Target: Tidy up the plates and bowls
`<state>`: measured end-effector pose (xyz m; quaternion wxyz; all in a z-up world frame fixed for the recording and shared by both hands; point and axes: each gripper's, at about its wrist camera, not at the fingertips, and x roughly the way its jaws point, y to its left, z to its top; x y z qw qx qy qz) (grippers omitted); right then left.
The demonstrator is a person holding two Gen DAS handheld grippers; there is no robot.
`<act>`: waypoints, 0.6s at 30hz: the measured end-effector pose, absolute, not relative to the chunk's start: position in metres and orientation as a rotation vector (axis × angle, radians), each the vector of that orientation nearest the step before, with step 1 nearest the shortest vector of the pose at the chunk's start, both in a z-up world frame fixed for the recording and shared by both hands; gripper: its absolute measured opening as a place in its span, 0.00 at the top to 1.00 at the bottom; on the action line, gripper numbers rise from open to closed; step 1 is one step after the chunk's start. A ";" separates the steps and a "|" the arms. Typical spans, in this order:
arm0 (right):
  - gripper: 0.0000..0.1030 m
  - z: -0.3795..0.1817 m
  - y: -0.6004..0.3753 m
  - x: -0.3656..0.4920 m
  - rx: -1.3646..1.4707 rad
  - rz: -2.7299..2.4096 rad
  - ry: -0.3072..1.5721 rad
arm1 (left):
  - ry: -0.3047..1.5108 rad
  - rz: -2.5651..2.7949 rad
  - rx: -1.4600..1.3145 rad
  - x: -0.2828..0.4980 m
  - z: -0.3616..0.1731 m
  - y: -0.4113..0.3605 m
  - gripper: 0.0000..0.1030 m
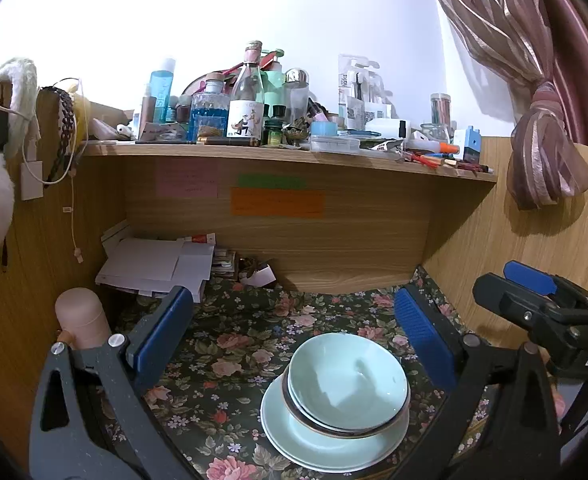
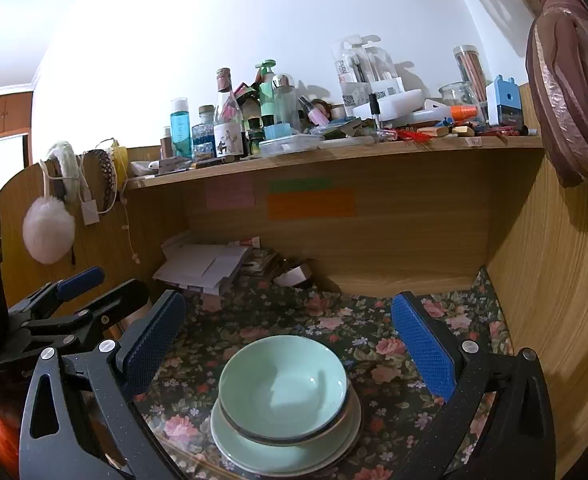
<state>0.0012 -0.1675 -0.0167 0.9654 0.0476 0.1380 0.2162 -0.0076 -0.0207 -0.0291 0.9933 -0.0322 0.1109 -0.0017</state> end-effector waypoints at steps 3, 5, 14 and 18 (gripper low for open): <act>0.00 -0.017 -0.168 0.001 0.095 0.440 0.279 | 0.223 -0.003 -0.065 -0.008 -0.029 -0.021 0.01; 0.00 -0.017 -0.168 0.001 0.094 0.438 0.279 | 0.224 -0.004 -0.067 -0.008 -0.029 -0.021 0.01; 0.00 -0.019 -0.167 0.002 0.096 0.433 0.282 | 0.226 -0.006 -0.069 -0.008 -0.030 -0.022 0.01; 0.00 -0.019 -0.166 0.002 0.096 0.434 0.283 | 0.226 -0.005 -0.070 -0.008 -0.031 -0.023 0.01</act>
